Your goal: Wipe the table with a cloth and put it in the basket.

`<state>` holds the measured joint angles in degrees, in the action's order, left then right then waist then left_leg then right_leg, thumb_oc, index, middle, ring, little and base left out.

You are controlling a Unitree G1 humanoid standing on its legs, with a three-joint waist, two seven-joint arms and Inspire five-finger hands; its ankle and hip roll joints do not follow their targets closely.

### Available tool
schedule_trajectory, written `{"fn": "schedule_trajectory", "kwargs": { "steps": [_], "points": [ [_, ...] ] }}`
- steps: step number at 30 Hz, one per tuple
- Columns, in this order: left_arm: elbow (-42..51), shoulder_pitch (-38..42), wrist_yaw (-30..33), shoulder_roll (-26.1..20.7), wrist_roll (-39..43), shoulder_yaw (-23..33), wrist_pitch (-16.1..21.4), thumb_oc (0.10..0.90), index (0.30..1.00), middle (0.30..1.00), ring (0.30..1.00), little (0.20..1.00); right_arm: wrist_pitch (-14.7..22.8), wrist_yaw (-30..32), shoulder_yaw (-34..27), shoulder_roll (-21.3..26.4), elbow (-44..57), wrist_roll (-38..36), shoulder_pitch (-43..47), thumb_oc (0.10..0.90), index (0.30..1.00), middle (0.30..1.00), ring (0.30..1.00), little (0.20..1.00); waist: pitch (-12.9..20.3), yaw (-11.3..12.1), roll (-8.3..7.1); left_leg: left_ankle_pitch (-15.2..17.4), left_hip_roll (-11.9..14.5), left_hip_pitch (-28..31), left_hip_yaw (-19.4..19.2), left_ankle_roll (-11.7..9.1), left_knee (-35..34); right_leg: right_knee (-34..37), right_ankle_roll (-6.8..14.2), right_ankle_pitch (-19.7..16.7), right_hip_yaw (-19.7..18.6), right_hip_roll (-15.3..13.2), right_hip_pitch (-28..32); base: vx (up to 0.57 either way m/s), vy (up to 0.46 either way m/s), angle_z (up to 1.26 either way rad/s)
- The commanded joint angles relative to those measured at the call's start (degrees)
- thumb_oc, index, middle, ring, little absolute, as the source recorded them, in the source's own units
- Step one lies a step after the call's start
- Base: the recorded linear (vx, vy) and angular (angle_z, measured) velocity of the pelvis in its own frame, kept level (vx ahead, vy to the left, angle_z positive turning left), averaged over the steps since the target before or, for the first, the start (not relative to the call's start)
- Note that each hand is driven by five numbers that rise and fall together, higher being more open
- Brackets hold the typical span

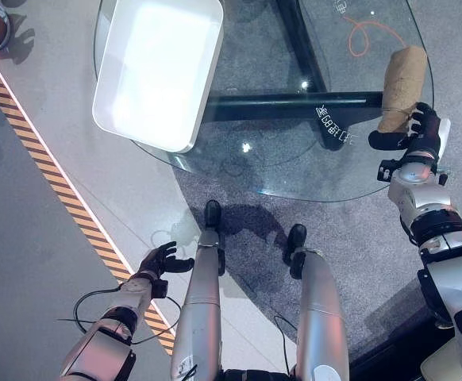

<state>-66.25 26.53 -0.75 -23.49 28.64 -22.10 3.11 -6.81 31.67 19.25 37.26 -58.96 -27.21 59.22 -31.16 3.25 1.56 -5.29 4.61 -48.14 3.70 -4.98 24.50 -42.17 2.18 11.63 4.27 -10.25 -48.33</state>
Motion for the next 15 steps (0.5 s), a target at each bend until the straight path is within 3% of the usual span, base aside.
{"fn": "schedule_trajectory", "kwargs": {
  "steps": [1,7,15],
  "points": [
    [-0.6,-5.2,0.0,0.6,1.9,-1.8,0.0,0.800,0.900,0.900,0.900,0.900,0.8,6.0,0.4,7.9,0.2,3.1,3.1,0.800,0.900,0.900,0.900,0.900,1.4,-0.1,2.37,8.8,0.7,0.4,-0.8,3.4,9.0,7.9,0.1,-8.5,-1.0,-0.6,0.9,0.00,0.000,0.00],
    [0.0,-5.0,0.3,0.6,2.5,-2.1,-0.5,0.800,0.900,0.900,0.900,0.900,0.3,5.3,0.7,8.1,-1.7,2.9,3.8,0.800,0.900,0.900,0.900,0.900,1.4,0.0,2.75,8.4,0.5,0.7,-0.8,3.5,8.0,8.4,0.3,-8.8,-0.9,-0.5,0.8,0.00,0.000,0.00],
    [-0.1,-4.4,0.0,0.5,2.6,-2.7,-0.6,0.800,0.900,0.900,0.900,0.900,2.6,2.7,1.9,7.4,-2.9,0.4,4.8,0.800,0.900,0.900,0.900,0.900,1.4,0.2,3.08,8.0,0.3,0.8,-0.9,3.4,7.1,9.4,0.5,-9.2,-0.6,-0.7,0.8,0.00,0.000,0.00]
  ]
}}
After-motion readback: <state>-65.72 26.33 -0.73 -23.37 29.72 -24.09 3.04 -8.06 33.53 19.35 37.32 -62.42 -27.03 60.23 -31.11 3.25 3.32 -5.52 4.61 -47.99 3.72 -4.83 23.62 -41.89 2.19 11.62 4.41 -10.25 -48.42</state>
